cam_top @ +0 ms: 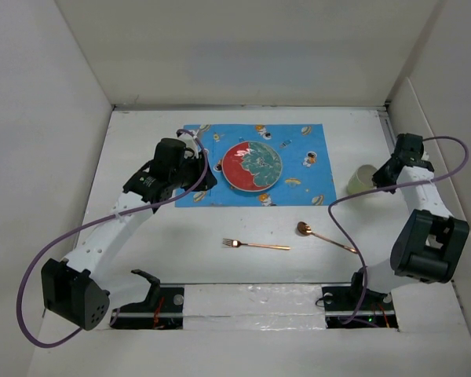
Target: Set the dinner table for one person
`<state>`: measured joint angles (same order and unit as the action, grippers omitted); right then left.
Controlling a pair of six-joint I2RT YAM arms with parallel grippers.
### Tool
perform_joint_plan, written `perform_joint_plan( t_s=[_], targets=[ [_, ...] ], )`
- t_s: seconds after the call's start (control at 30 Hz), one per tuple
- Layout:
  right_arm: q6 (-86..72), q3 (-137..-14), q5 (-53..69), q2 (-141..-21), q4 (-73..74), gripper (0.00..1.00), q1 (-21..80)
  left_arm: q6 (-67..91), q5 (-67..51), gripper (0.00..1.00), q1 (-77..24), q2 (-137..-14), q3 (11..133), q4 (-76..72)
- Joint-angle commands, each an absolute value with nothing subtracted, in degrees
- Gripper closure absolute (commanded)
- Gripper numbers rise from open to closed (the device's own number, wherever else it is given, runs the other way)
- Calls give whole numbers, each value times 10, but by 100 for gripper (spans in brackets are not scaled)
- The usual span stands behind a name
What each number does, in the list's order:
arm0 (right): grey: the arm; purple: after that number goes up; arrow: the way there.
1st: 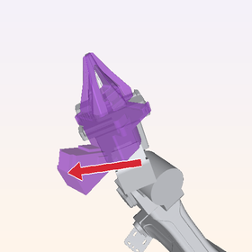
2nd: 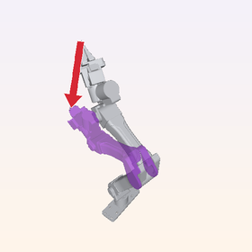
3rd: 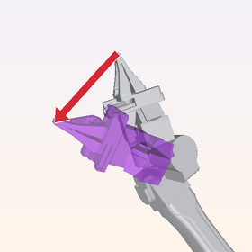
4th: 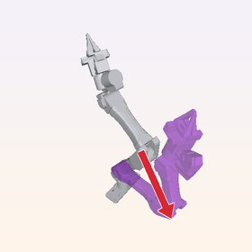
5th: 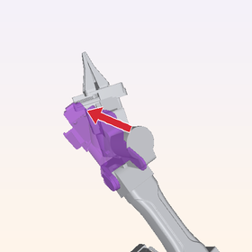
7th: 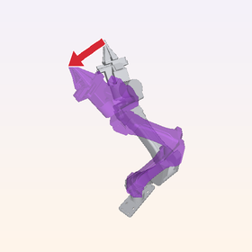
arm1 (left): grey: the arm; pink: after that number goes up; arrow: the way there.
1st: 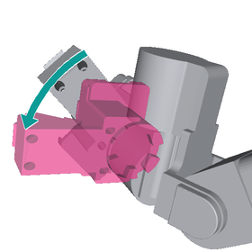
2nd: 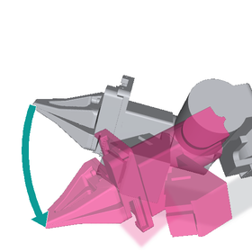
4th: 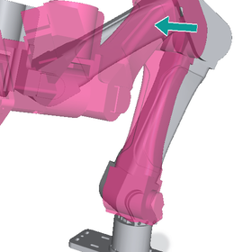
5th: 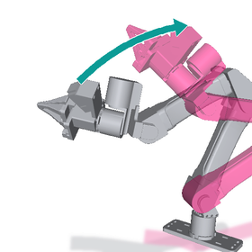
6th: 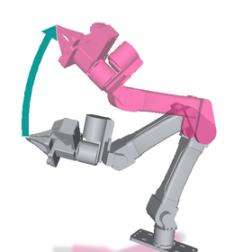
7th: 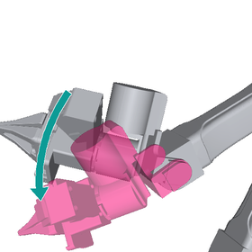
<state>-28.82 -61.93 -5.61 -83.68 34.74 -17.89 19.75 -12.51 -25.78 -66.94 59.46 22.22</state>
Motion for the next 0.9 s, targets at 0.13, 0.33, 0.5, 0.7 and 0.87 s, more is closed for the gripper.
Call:
perform_joint_plan(
  t_s=[0.13,0.33,0.5,0.7,0.87],
  targets=[
    [-288,-677,-87,-846,330,100,-130,192,-135,68,-258,-657,592,213],
    [-253,-858,-92,-905,363,100,-42,192,-123,68,-258,-668,616,217],
    [-232,-1049,-88,-1052,420,100,5,191,-113,68,-258,-671,624,222],
    [-214,-1254,-92,-1193,486,100,32,192,-91,67,-258,-661,623,230],
    [-208,-1382,-93,-1297,543,100,32,195,-78,67,-258,-659,628,234]
  ],
)
